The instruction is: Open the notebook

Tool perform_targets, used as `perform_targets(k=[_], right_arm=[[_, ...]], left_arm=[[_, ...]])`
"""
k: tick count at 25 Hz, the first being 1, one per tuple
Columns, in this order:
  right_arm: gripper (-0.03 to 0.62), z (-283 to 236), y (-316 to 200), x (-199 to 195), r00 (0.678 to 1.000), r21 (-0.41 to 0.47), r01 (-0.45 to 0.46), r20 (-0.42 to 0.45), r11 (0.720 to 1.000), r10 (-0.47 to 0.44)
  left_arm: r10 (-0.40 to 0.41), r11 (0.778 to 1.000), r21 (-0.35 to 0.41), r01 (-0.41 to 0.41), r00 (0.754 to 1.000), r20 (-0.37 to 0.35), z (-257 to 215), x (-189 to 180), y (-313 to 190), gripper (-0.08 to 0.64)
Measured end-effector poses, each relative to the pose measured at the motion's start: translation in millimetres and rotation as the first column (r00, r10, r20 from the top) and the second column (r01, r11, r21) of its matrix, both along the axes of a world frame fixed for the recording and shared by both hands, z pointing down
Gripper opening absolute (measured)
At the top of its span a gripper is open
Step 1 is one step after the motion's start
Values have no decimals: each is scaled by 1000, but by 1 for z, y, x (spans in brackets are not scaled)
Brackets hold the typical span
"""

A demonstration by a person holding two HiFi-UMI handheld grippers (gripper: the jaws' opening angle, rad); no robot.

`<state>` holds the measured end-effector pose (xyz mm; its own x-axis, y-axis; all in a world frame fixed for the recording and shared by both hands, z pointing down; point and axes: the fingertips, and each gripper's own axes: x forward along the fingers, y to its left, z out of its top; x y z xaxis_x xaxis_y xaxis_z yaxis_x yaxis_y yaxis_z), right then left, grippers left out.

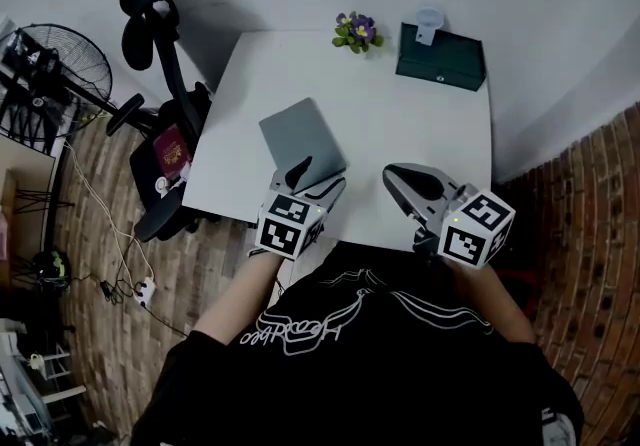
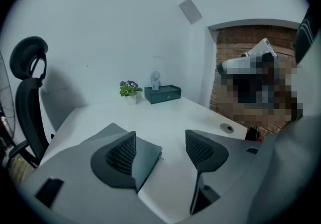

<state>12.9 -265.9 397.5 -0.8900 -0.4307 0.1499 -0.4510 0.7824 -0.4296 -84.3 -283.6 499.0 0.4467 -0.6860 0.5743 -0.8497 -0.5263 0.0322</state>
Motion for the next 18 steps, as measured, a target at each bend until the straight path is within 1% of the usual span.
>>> perform_targets(k=[4, 7, 11, 15, 18], right_arm=[[2, 5, -12, 7, 1000, -14, -20, -7, 1000, 20], [2, 11, -20, 12, 999, -35, -41, 1, 999, 41], [2, 18, -26, 15, 998, -61, -57, -7, 997, 57], [2, 23, -31, 18, 998, -75, -67, -7, 995, 67], [2, 26, -32, 21, 997, -87, -74, -4, 993, 74]], left_arm=[[11, 999, -36, -10, 999, 31, 29, 5, -18, 313], [21, 998, -63, -16, 997, 70, 49, 7, -27, 313], [31, 998, -66, -22, 989, 145, 71, 8, -40, 311], [43, 996, -90, -28, 984, 172, 87, 13, -48, 312], [56, 992, -118, -31, 976, 212, 99, 14, -48, 311]])
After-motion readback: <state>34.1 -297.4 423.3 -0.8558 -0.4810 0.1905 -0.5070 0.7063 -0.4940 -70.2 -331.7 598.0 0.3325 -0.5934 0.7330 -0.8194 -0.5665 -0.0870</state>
